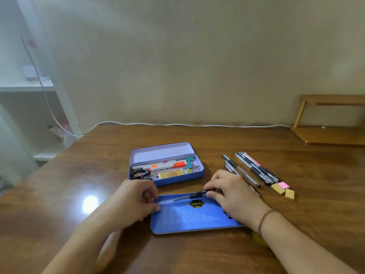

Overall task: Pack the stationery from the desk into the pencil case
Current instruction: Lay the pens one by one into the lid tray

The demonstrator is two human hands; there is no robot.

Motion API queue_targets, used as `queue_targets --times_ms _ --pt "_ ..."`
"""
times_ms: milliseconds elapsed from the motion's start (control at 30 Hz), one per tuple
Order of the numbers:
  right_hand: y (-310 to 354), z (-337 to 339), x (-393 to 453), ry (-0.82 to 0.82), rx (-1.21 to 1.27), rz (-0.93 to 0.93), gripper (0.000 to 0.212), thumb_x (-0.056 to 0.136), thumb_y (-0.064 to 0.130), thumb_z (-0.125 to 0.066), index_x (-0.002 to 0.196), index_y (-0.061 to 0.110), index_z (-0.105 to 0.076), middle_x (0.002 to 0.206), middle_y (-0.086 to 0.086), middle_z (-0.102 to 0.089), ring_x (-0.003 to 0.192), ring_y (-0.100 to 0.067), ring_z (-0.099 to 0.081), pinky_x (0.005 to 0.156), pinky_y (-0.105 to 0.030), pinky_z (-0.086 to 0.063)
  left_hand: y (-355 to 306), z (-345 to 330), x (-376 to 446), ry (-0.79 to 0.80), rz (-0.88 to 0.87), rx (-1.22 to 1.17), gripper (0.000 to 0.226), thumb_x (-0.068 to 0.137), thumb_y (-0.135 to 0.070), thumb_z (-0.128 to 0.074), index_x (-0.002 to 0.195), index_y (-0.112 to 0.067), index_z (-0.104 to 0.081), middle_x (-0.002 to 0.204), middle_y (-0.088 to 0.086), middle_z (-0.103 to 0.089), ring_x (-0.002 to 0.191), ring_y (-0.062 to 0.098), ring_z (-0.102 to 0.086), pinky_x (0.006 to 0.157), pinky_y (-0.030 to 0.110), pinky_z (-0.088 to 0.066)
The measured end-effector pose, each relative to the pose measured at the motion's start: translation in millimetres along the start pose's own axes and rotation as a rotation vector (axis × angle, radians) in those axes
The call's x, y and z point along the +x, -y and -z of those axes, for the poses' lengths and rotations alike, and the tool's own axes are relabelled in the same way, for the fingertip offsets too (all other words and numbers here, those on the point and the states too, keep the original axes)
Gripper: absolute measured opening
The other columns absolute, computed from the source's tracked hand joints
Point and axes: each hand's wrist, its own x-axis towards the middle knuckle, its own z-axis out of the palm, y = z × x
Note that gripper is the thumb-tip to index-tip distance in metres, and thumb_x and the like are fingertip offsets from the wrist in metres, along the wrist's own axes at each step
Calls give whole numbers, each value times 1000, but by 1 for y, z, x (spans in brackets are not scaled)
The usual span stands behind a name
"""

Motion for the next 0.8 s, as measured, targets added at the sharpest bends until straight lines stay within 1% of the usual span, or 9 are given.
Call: queue_targets --times_ms 67,100,200,300,367,467,567,633,800 --pt "0 3 -1 -6 -80 -5 19 89 32 -64 107 32 -70 101 17 -60 93 -1 -51 83 -21 -46 -8 -5 7 36 -11 -5 20 77 -26 -80 80 -26 -60 61 -12 -64 44 7 -57 42 21 -48" --pt "-2 5 -1 -21 -106 -5 17 88 35 -65 104 33 -71 100 17 -61 93 -2 -49 83 -22 -45 -12 -5 11 48 -23 78 22 78 -36 -78 80 -29 -58 61 -10 -62 46 4 -55 44 19 -45" --pt "-3 6 1 -45 -113 -10 14 86 40 -64 97 35 -71 95 17 -63 91 -4 -49 84 -25 -44 -28 -3 27 58 -135 517 31 77 -67 -62 81 -39 -49 67 -15 -52 65 4 -51 53 21 -37" --pt "-5 8 3 -31 -148 -28 19 87 47 -60 101 36 -68 97 17 -62 95 -6 -50 87 -29 -45 -42 -10 45 132 -283 610 26 80 -64 -58 83 -39 -52 74 -16 -54 72 5 -50 61 25 -44" --pt "-13 20 5 -49 -167 -78 23 85 51 -61 103 37 -67 96 18 -61 95 -6 -49 81 -28 -43 -42 -15 52 148 -319 572 25 83 -60 -58 82 -35 -55 75 -16 -57 70 3 -51 62 25 -46" --pt "-37 46 3 -130 -216 -307 14 84 46 -65 92 36 -68 87 16 -60 85 -7 -51 65 -25 -42 -36 -19 56 92 -336 508 28 82 -60 -60 79 -33 -56 67 -17 -55 65 1 -50 57 19 -41" --pt "-50 53 1 -38 -240 -475 14 81 45 -69 75 33 -65 76 16 -59 70 -2 -53 49 -21 -37 -29 -24 54 87 -335 372 26 79 -54 -67 73 -31 -55 60 -19 -55 60 1 -51 51 14 -34" --pt "-52 51 3 -3 -215 -481 19 81 45 -70 70 32 -62 72 16 -59 66 0 -53 46 -19 -34 -28 -24 51 107 -316 251 20 77 -47 -74 75 -33 -59 64 -23 -57 59 2 -54 51 14 -36" --pt "-46 52 2 64 -207 -445 16 82 44 -68 72 33 -64 72 17 -60 66 2 -54 46 -17 -33 -26 -25 53 135 -277 26 19 73 -38 -82 87 -36 -68 61 -17 -56 54 4 -50 51 11 -35"
